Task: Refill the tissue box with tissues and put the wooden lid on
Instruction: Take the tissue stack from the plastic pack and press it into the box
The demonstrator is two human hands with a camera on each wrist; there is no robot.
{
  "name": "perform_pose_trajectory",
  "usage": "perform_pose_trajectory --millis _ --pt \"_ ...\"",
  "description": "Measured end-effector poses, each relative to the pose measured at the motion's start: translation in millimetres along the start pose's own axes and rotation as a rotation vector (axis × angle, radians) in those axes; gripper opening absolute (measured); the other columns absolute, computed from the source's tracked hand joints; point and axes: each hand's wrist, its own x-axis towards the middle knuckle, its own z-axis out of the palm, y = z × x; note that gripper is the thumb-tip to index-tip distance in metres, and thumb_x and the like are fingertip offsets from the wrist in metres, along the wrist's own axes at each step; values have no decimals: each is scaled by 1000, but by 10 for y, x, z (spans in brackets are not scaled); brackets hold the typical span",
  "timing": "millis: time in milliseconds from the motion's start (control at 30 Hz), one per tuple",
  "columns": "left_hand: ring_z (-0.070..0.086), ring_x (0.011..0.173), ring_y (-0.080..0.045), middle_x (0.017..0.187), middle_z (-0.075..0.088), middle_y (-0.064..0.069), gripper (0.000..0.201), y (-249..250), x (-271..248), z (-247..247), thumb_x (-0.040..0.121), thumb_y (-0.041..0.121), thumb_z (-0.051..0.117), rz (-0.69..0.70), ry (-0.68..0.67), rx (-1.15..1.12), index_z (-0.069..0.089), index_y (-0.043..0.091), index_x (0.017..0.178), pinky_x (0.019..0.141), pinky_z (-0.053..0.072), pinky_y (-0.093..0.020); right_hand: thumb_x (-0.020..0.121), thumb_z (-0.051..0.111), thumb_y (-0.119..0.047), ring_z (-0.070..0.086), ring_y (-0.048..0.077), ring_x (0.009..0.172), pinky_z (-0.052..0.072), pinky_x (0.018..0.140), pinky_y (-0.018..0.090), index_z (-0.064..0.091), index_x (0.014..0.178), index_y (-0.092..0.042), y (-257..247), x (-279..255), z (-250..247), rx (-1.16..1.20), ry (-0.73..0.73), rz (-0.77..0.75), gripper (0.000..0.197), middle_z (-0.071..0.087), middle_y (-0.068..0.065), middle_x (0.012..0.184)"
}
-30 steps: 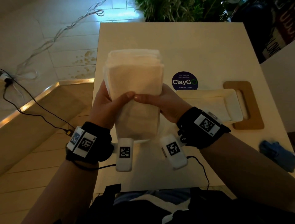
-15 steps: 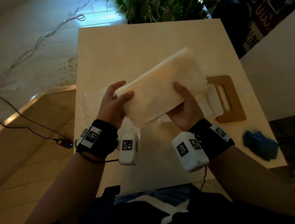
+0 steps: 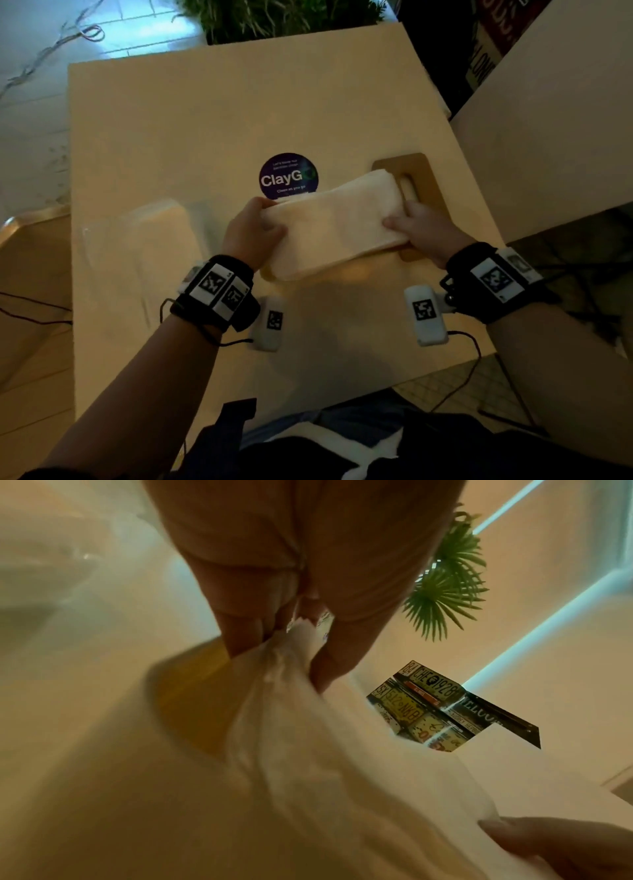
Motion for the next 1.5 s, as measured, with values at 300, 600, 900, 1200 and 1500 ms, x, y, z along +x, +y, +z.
perform_pose_trajectory --millis 300,600,900,1200,1500 --pt "45 107 -36 115 50 -19 35 -35 -5 82 76 2 59 294 139 405 62 2 111 89 35 -29 78 72 -33 56 28 95 42 69 34 43 117 -6 -258 75 92 -751 121 -243 56 56 10 105" --pt "49 122 -31 139 47 -6 43 -122 -32 250 85 33 53 421 -133 888 50 29 128 111 20 -45 78 67 -7 40 31 120 40 101 39 42 131 -14 -183 319 390 -1042 -122 -470 59 38 14 129" --pt "41 130 -27 140 46 -8 43 -165 -52 132 85 22 57 482 -159 620 52 22 128 116 16 -43 77 72 -13 43 32 120 42 96 38 37 133 -21 -331 428 387 -1052 -228 -267 67 32 11 135" --pt "60 98 -20 105 68 -11 29 -1264 -403 -846 84 -2 49 -92 369 -153 68 11 102 94 46 -33 90 56 -5 63 16 75 53 70 27 60 108 -6 -984 -227 1061 -290 -190 -605 18 64 7 90" --pt "54 112 -23 127 57 -16 43 -1555 -290 -950 85 4 55 -264 273 -294 51 3 127 98 43 -32 86 56 -6 43 25 131 36 108 31 39 140 -5 -832 -85 2916 -164 -352 -268 56 44 15 144"
